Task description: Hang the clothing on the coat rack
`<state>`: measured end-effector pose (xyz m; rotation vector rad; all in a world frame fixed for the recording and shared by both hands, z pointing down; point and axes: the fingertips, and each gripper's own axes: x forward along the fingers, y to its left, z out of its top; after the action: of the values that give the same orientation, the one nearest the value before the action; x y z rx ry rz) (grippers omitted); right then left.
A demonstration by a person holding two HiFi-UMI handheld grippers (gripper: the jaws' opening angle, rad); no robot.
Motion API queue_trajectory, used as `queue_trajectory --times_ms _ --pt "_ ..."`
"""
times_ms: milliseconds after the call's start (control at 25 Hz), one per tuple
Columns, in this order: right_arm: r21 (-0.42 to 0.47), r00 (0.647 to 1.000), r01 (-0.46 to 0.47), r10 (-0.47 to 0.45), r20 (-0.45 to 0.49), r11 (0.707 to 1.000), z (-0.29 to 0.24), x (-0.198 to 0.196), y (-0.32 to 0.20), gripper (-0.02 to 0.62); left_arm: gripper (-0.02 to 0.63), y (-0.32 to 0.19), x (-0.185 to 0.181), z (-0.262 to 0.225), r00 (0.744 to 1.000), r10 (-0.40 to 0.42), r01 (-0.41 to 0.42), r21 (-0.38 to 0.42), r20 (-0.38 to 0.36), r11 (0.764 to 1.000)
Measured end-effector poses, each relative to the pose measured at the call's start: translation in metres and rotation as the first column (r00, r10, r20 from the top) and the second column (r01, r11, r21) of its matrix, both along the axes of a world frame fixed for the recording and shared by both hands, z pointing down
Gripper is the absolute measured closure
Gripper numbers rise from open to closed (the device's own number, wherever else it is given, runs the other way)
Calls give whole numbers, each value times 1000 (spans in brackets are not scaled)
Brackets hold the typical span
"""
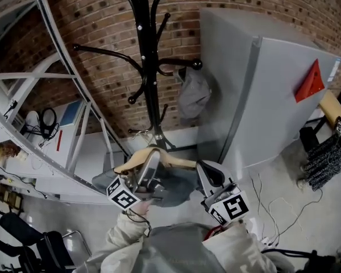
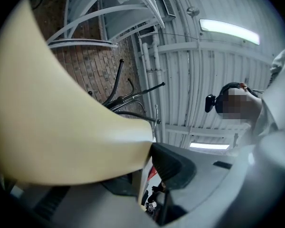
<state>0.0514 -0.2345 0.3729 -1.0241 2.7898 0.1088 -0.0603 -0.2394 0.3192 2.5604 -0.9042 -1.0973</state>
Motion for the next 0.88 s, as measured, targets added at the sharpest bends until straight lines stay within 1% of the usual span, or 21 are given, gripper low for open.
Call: queue_trajectory --times_ms 280,560,880 --pt "23 1000 3 -3 2 1000 -11 -13 -20 574 506 -22 -13 -15 1000 -15 14 15 6 1000" --pt "56 1000 -4 3 8 998 -23 -28 -39 574 508 -44 -24 -31 1000 -2 1 37 14 999" --pt "66 1000 -29 29 1 997 -24 -34 -56 574 508 -70 -37 -39 1000 12 -12 35 7 999"
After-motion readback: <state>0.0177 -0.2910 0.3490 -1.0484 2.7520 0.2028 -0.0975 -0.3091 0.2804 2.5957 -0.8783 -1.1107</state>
